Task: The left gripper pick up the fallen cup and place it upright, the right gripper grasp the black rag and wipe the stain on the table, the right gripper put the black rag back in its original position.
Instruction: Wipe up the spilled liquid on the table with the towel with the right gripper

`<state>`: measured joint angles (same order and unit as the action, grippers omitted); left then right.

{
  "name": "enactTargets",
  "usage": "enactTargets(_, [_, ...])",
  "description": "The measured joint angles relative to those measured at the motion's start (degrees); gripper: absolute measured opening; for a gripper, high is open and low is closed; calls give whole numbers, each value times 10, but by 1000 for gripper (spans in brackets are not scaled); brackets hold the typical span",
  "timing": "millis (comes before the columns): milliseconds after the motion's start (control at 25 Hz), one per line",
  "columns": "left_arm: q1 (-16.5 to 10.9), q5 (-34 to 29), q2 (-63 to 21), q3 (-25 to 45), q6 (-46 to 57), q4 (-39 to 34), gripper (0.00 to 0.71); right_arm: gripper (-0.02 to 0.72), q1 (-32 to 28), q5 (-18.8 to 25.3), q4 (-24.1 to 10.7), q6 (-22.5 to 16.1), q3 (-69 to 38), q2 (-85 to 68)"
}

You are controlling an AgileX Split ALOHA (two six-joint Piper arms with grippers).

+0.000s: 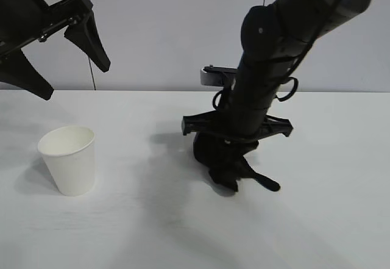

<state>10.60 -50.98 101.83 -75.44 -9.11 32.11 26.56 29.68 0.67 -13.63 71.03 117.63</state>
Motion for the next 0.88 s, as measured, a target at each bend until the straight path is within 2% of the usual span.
enactTargets(200, [0,0,0,0,0,-1,693,63,1,-21,2,2,-90,-52])
enactTargets(320, [0,0,0,0,0,-1,693,62,16,-24,2,9,-94,-54])
enactTargets(560, [0,-1,0,0,0,-1,693,63,93,-37,23,13,-65,-31])
enactTargets(880, [0,-5,0,0,0,-1,693,63,114,56,30,13,149,88])
